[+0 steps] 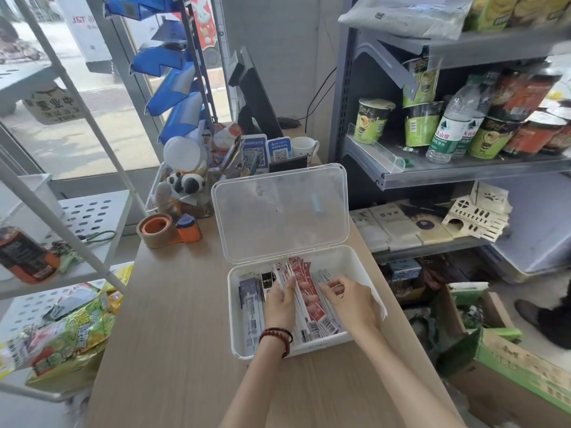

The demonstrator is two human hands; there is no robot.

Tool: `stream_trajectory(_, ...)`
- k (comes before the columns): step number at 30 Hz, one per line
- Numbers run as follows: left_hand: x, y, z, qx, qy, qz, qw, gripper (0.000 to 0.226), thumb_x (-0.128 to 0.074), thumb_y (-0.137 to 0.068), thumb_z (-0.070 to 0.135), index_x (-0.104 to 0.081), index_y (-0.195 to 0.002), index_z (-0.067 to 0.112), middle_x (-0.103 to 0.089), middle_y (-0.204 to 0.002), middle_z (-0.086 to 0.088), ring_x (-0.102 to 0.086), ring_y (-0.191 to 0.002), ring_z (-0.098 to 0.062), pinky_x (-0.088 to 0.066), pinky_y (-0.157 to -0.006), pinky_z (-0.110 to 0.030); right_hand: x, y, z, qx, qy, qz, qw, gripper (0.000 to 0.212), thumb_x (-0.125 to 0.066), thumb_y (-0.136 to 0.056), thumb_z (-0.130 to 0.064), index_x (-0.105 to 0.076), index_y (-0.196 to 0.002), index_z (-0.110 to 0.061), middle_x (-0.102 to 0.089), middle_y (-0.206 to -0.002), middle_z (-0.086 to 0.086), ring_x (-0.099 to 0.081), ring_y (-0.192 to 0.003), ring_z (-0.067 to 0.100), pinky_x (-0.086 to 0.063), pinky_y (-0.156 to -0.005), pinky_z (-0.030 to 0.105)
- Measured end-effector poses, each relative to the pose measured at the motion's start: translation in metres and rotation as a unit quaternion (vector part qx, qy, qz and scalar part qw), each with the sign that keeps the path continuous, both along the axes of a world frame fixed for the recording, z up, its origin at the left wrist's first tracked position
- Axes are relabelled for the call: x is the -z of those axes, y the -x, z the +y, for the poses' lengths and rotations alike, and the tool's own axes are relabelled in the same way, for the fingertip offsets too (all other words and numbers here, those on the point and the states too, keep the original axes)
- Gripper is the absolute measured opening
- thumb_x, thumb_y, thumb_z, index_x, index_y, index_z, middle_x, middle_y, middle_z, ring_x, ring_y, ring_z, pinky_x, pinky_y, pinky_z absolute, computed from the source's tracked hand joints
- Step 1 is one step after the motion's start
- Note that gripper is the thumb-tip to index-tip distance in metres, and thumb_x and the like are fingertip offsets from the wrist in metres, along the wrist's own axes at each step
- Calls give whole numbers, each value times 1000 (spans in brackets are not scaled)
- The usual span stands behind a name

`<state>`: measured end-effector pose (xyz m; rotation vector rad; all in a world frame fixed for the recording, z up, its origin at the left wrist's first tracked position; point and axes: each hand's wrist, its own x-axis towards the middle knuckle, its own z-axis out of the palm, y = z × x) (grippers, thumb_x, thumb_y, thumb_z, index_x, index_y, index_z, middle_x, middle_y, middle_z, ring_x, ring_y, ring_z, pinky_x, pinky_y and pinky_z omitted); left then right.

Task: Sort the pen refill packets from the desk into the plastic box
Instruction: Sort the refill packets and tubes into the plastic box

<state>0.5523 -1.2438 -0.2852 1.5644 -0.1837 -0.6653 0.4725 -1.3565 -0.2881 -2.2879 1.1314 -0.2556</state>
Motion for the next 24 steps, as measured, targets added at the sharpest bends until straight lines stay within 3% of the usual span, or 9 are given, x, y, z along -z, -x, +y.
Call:
stream_trajectory(6, 4, -3, -2, 0, -10, -50, 999, 31, -43, -98, 32, -68, -88, 17, -75, -77, -5, -72, -77, -18, -58, -76, -40, -9, 6, 5, -50, -16, -58, 997, 54, -43, -76, -82, -68, -84, -34, -68, -73, -18, -62, -65, -4, -44, -51, 17)
stream_trajectory(9, 1, -4, -1, 10, -27, -81, 996, 31, -44, -97, 34, -71, -87, 23, -74, -88, 2, -69, -86, -11, -54, -82, -32, -14, 9, 8, -69, -27, -71, 995, 51, -50, -72, -82, -67, -80, -34, -67, -67, -21, -62, -63, -7, -41, -51, 13)
stream_trajectory(14, -6, -1, 1, 31, -21, -93, 995, 27, -44, -97, 34, -69, -88, 27, -74, -81, 6, -68, -77, -2, -54, -75, -17, -13, 9, 9, -100, -43, -46, 993, 39, -61, -73, -74, -68, -80, -36, -68, -62, -22, -63, -61, -11, -52, -58, 20)
stream_trajectory(16, -9, 0, 2, 32, -25, -91, 995, 28, -44, -97, 33, -69, -94, 20, -73, -74, 2, -66, -67, -8, -52, -68, -11, -12, 9, 7, -105, -51, -42, 992, 35, -62, -76, -71, -68, -83, -38, -68, -63, -24, -63, -63, -12, -51, -59, 20)
stream_trajectory(19, -9, 0, 1, 29, -20, -98, 995, 34, -45, -95, 37, -71, -101, 16, -74, -82, -6, -67, -69, -11, -50, -58, -13, -11, 7, 5, -113, -49, -33, 992, 30, -61, -79, -68, -69, -86, -40, -68, -69, -25, -63, -66, -11, -53, -61, 21)
stream_trajectory(21, -12, 2, 1, 25, -20, -104, 994, 31, -45, -97, 30, -68, -101, 10, -60, -81, -24, -62, -52, -11, -44, -45, -19, -8, 7, 4, -120, -54, -24, 991, 28, -60, -81, -66, -68, -87, -40, -69, -73, -24, -63, -68, -9, -54, -63, 21)
stream_trajectory(22, -11, 2, 1, 21, -21, -108, 994, 31, -44, -98, 26, -69, -99, 8, -56, -82, -22, -56, -42, -6, -38, -39, -16, -7, 7, 4, -121, -56, -22, 991, 27, -59, -82, -65, -68, -87, -39, -69, -74, -24, -63, -68, -9, -54, -64, 22)
stream_trajectory(24, -7, 1, 0, 16, -15, -104, 994, 34, -42, -98, 25, -67, -107, 4, -58, -57, -19, -48, -36, 6, -36, -40, -7, -5, 6, 4, -101, -53, -30, 993, 24, -58, -86, -60, -66, -87, -37, -67, -75, -22, -63, -68, -6, -54, -63, 23)
